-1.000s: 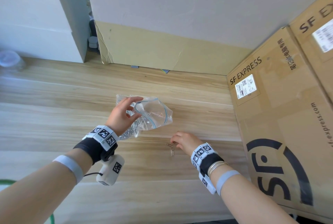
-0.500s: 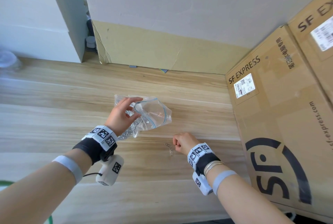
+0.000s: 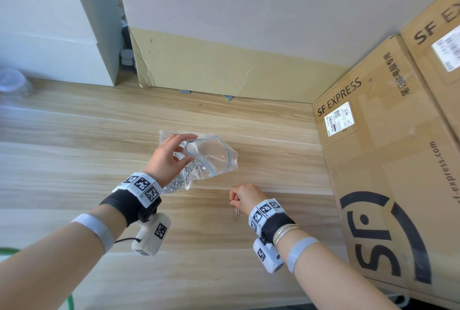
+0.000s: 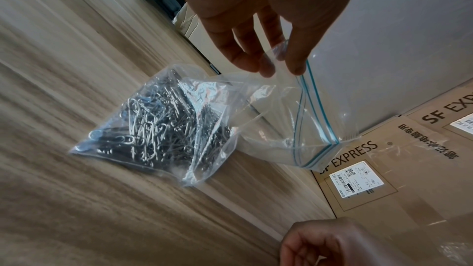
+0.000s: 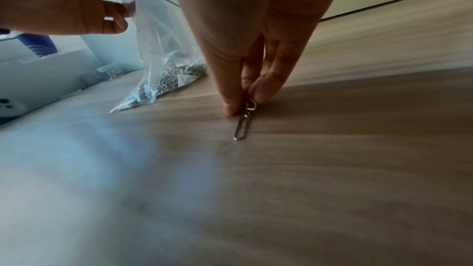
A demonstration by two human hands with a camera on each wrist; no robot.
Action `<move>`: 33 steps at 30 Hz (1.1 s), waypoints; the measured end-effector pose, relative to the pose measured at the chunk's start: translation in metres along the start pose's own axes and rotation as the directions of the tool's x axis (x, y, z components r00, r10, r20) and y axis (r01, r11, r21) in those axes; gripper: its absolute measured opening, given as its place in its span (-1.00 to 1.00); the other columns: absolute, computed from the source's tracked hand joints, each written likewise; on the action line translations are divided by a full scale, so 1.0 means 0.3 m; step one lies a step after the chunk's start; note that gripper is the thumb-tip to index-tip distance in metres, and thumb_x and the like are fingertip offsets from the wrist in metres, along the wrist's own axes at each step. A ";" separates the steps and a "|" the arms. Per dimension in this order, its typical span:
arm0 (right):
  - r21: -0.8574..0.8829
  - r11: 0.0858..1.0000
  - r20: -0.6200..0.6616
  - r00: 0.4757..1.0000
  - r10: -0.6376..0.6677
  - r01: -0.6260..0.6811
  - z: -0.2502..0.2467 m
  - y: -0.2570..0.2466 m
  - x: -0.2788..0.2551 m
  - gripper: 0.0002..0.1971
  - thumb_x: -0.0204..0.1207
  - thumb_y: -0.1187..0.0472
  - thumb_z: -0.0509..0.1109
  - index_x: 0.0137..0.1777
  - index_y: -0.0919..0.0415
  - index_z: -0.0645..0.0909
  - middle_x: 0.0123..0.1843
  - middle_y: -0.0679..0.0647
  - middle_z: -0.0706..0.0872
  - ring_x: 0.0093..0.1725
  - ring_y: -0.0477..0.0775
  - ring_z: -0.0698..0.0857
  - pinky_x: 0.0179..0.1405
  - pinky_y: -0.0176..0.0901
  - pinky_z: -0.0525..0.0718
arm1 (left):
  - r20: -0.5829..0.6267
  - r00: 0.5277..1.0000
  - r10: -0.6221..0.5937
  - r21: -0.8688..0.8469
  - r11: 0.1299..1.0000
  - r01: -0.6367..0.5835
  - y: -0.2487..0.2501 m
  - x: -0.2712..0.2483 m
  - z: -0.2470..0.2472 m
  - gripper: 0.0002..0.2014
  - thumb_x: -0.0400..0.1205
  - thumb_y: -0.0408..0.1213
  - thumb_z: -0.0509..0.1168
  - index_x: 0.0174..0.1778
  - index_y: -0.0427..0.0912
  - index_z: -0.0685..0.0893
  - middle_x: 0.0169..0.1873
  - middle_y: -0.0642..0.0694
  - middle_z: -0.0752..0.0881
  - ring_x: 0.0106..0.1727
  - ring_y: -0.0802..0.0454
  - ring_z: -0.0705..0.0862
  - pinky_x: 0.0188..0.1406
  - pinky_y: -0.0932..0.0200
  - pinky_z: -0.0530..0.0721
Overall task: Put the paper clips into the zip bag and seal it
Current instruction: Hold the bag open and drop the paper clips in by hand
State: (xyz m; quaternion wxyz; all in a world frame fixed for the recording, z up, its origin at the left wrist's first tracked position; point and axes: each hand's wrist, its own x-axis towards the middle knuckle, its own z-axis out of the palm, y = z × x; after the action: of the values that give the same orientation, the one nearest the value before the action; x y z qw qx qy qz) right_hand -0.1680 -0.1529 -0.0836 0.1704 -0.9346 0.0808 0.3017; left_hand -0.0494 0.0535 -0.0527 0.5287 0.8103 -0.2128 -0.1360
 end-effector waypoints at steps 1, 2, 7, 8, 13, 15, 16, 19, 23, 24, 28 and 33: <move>0.003 1.000 0.010 1.000 0.006 -0.006 -0.001 -0.002 0.002 -0.93 0.47 0.25 0.35 -0.11 0.20 0.65 -0.10 0.12 0.78 -0.04 0.12 0.69 -0.07 -0.19 0.56 | 0.001 1.000 0.002 -0.005 1.000 -0.002 0.000 0.000 -0.001 -0.54 0.44 -0.49 0.42 0.21 -0.03 0.57 0.03 0.21 0.53 -0.11 0.31 0.54 -0.18 0.64 0.48; 0.001 1.000 0.023 1.000 0.009 -0.009 -0.004 -0.004 0.004 -0.92 0.48 0.25 0.34 -0.10 0.21 0.65 -0.08 0.12 0.78 -0.04 0.12 0.69 -0.08 -0.19 0.56 | 0.001 1.000 0.002 -0.005 1.000 -0.002 0.000 -0.001 -0.002 -0.54 0.44 -0.49 0.42 0.21 -0.03 0.57 0.02 0.27 0.50 -0.10 0.31 0.54 -0.18 0.64 0.48; -0.079 0.997 0.102 0.995 -0.010 0.018 -0.017 -0.020 0.005 -0.88 0.46 0.30 0.27 -0.10 0.23 0.63 -0.05 0.15 0.77 -0.06 0.15 0.68 -0.12 -0.16 0.58 | 0.007 1.000 0.004 -0.005 1.000 -0.004 0.001 -0.001 -0.003 -0.54 0.45 -0.48 0.42 0.24 -0.06 0.57 0.02 0.33 0.47 -0.10 0.32 0.54 -0.17 0.65 0.47; -0.080 0.997 0.101 0.995 -0.009 0.017 -0.022 -0.025 0.000 -0.89 0.44 0.31 0.27 -0.14 0.20 0.63 -0.07 0.14 0.77 -0.09 0.15 0.68 -0.13 -0.16 0.58 | 0.006 1.000 0.009 -0.005 1.000 -0.009 0.002 0.000 -0.002 -0.54 0.45 -0.49 0.42 0.24 -0.06 0.57 0.02 0.33 0.47 -0.10 0.34 0.54 -0.17 0.65 0.47; 0.183 0.982 -0.224 0.975 -0.012 0.054 -0.145 -0.051 -0.038 -0.92 0.35 0.33 0.34 -0.27 0.17 0.65 -0.35 0.02 0.68 -0.30 0.04 0.65 -0.20 -0.23 0.58 | 0.001 0.999 0.038 -0.017 0.999 -0.038 -0.002 0.005 0.001 -0.46 0.43 -0.50 0.43 0.11 0.23 0.53 0.03 0.33 0.49 -0.14 0.36 0.56 -0.17 0.62 0.49; 0.312 0.939 -0.363 0.932 -0.026 0.147 -0.211 -0.069 -0.043 -0.90 0.34 0.35 0.38 -0.29 0.14 0.62 -0.39 -0.04 0.64 -0.39 -0.08 0.57 -0.27 -0.26 0.60 | 0.009 0.999 0.044 -0.026 0.999 -0.044 -0.004 0.005 0.002 -0.36 0.43 -0.48 0.43 0.03 0.50 0.48 0.03 0.33 0.49 -0.12 0.39 0.57 -0.17 0.60 0.51; 0.328 0.925 -0.416 0.908 -0.039 0.190 -0.236 -0.080 -0.039 -0.89 0.33 0.35 0.40 -0.31 0.12 0.61 -0.40 -0.05 0.63 -0.41 -0.10 0.55 -0.29 -0.26 0.61 | 0.013 0.999 0.048 -0.028 0.998 -0.048 -0.003 0.005 0.004 -0.33 0.43 -0.47 0.43 0.00 0.57 0.47 0.04 0.34 0.49 -0.11 0.39 0.58 -0.17 0.60 0.51; 0.306 0.911 -0.488 0.868 -0.099 0.276 -0.268 -0.121 -0.003 -0.93 0.33 0.35 0.44 -0.29 0.18 0.63 -0.39 -0.04 0.64 -0.40 -0.09 0.56 -0.29 -0.26 0.60 | 0.021 0.998 0.056 -0.037 0.998 -0.055 0.006 0.007 0.011 -0.35 0.43 -0.49 0.43 -0.01 0.51 0.49 0.04 0.35 0.48 -0.09 0.48 0.56 -0.15 0.62 0.50; 0.310 0.900 -0.489 0.863 -0.126 0.307 -0.271 -0.131 0.026 -0.90 0.32 0.25 0.53 -0.20 0.24 0.72 -0.22 0.09 0.79 -0.31 0.01 0.70 -0.22 -0.24 0.68 | 0.022 0.998 0.051 -0.029 0.998 -0.050 0.004 0.008 0.012 -0.36 0.44 -0.47 0.43 -0.01 0.52 0.49 0.03 0.35 0.48 -0.09 0.35 0.58 -0.15 0.62 0.49; 0.326 0.891 -0.504 0.856 -0.118 0.315 -0.270 -0.117 0.025 -0.89 0.32 0.24 0.54 -0.18 0.24 0.73 -0.20 0.11 0.80 -0.29 0.04 0.73 -0.22 -0.20 0.72 | 0.018 0.999 0.047 -0.027 0.999 -0.047 0.004 0.009 0.012 -0.38 0.44 -0.47 0.43 -0.01 0.49 0.49 0.03 0.34 0.48 -0.09 0.31 0.58 -0.17 0.62 0.49; 0.373 0.885 -0.519 0.853 -0.050 0.280 -0.266 -0.041 -0.012 -0.96 0.39 0.26 0.48 -0.21 0.22 0.74 -0.32 0.12 0.78 -0.40 0.01 0.70 -0.30 -0.10 0.76 | 0.015 0.999 0.042 -0.023 0.999 -0.042 0.007 0.010 0.012 -0.44 0.45 -0.46 0.42 0.03 0.37 0.46 0.04 0.34 0.47 -0.08 0.29 0.56 -0.18 0.61 0.51; 0.109 0.981 -0.281 0.952 -0.123 0.159 -0.189 0.029 -0.054 -0.89 0.43 0.12 0.45 -0.16 0.15 0.70 -0.21 0.06 0.79 -0.24 0.00 0.70 -0.08 -0.10 0.71 | 0.017 0.999 0.051 -0.048 0.998 -0.050 0.002 0.009 0.016 -0.29 0.44 -0.46 0.43 -0.03 0.65 0.44 0.02 0.37 0.47 -0.06 0.29 0.57 -0.17 0.60 0.51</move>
State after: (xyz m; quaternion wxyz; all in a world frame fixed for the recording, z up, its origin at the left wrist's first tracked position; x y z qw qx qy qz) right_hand -0.1529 -0.1810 -0.0332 0.2393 -0.9575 0.0560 0.1509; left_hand -0.0492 0.0482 -0.0542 0.5491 0.7907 -0.2347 -0.1348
